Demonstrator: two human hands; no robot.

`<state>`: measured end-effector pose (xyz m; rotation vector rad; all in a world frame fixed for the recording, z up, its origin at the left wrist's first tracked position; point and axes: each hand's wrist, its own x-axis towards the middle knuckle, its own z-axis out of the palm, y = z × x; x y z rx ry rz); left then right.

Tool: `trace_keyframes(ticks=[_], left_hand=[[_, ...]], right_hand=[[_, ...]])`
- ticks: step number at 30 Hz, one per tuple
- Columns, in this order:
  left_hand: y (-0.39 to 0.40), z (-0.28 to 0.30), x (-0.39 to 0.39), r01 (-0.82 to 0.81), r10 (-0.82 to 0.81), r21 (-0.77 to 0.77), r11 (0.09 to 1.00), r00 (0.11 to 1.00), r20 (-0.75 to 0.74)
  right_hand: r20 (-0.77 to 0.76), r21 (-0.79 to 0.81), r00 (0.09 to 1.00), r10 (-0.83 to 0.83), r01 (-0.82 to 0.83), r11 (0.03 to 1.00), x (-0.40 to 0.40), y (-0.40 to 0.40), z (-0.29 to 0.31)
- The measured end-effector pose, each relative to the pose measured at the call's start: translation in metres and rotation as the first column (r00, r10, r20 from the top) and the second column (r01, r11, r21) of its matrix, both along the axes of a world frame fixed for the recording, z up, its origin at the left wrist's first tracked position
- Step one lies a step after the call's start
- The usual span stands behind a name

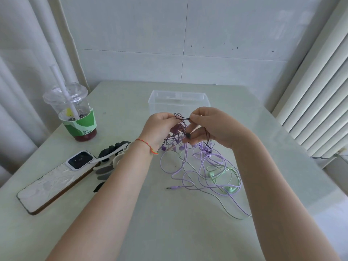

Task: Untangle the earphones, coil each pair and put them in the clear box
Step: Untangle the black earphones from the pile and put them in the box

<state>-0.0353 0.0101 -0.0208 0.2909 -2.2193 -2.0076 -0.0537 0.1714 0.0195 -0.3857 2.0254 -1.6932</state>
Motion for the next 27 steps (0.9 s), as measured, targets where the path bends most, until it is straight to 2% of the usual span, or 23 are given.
trace_keyframes(ticks=[3, 5, 11, 15, 19, 24, 27], left_hand=[[-0.0005, -0.0003, 0.0003, 0.025, -0.025, 0.023, 0.999, 1.000, -0.009], [-0.0002, -0.0011, 0.0011, 0.056, -0.056, 0.000, 0.998, 0.998, -0.024], [-0.0008, -0.0001, 0.0055, 0.242, -0.243, -0.028, 0.970, 0.970, -0.033], [-0.0018, -0.0029, 0.0058, 0.285, -0.292, -0.156, 0.946, 0.956, -0.024], [-0.0020, -0.0023, 0.0058, 0.298, -0.307, -0.302, 0.905, 0.952, 0.020], [-0.0013, -0.0023, 0.0064, 0.263, -0.244, -0.404, 0.876, 0.965, 0.098], [-0.0024, -0.0034, 0.0070, 0.260, -0.242, -0.386, 0.885, 0.966, 0.094]], right_hand=[[-0.095, 0.123, 0.995, -0.007, 0.019, 0.992, -0.0025, 0.0003, -0.0012], [-0.154, 0.135, 0.988, -0.027, 0.048, 0.990, -0.0041, 0.0002, -0.0006], [-0.162, -0.168, 0.953, -0.256, 0.229, 0.959, -0.0064, -0.0011, 0.0060], [-0.185, -0.268, 0.890, -0.417, 0.362, 0.893, -0.0088, -0.0040, 0.0081], [-0.205, -0.309, 0.815, -0.543, 0.472, 0.826, -0.0093, -0.0043, 0.0084], [-0.202, -0.303, 0.825, -0.528, 0.460, 0.835, -0.0065, -0.0072, 0.0073], [-0.229, -0.254, 0.828, -0.511, 0.456, 0.853, -0.0060, -0.0062, 0.0072]])
